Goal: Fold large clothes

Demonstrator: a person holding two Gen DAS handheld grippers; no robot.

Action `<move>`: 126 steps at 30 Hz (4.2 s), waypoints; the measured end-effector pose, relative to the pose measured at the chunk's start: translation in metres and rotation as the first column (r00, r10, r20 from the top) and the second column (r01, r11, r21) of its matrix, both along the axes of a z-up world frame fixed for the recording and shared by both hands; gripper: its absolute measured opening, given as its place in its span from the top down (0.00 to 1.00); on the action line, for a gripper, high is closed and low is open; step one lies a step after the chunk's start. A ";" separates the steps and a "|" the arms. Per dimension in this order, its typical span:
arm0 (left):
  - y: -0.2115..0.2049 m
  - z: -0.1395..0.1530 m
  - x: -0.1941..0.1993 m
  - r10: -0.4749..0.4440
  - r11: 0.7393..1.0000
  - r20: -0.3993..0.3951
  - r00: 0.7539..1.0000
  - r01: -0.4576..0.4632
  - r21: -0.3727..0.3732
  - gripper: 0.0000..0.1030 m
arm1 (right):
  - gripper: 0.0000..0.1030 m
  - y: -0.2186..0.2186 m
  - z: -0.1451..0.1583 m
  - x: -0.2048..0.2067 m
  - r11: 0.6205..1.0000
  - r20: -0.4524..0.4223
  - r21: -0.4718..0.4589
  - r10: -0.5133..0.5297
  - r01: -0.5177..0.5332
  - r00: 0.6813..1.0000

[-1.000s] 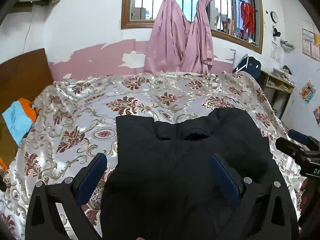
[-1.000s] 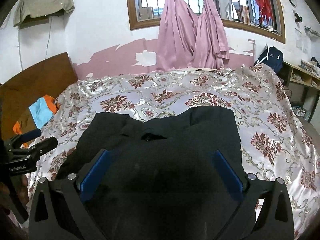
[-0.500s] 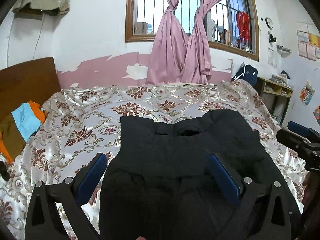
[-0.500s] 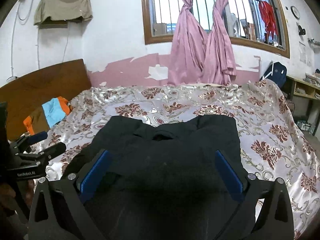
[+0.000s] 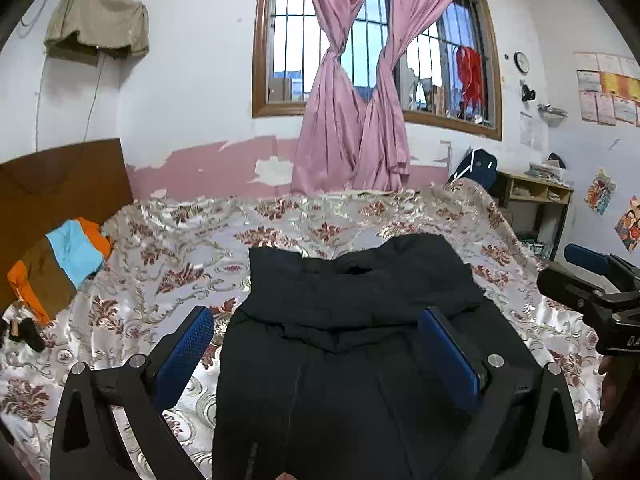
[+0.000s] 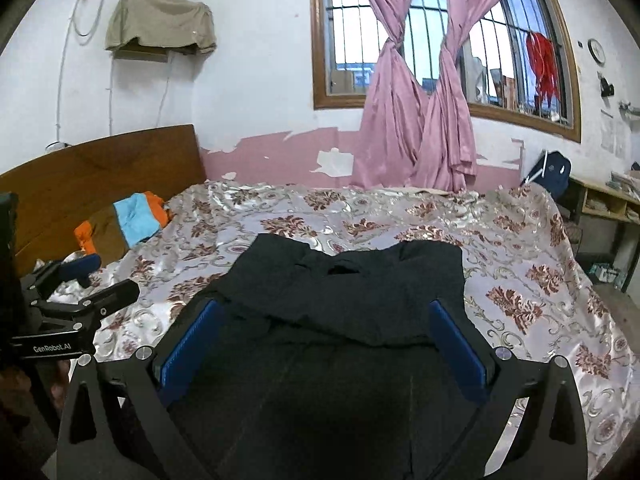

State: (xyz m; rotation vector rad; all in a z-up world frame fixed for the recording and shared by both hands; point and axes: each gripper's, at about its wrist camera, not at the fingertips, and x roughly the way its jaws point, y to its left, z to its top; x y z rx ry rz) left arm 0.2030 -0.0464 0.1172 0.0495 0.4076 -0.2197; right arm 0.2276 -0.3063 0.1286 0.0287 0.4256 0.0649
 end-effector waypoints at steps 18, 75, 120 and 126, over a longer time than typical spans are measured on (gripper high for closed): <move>0.008 0.005 -0.075 -0.014 1.000 0.066 0.998 0.015 -0.021 0.00 | 0.02 0.009 0.004 -0.081 1.000 0.039 -0.024 -0.008 0.009 0.999; 0.010 -0.212 -0.104 0.118 0.967 -0.425 0.897 -0.007 0.253 0.00 | 0.02 0.018 -0.179 -0.115 0.927 -0.489 -0.372 -0.143 -0.057 0.860; 0.002 -0.220 -0.109 0.164 0.938 -0.356 0.920 -0.034 0.344 0.00 | 0.02 0.023 -0.152 -0.114 0.868 -0.148 -0.491 -0.170 0.077 0.974; -0.020 -0.224 -0.113 0.189 0.857 -0.201 0.961 -0.062 0.511 0.00 | 0.02 0.016 -0.140 -0.122 0.892 -0.088 -0.445 -0.138 0.085 0.987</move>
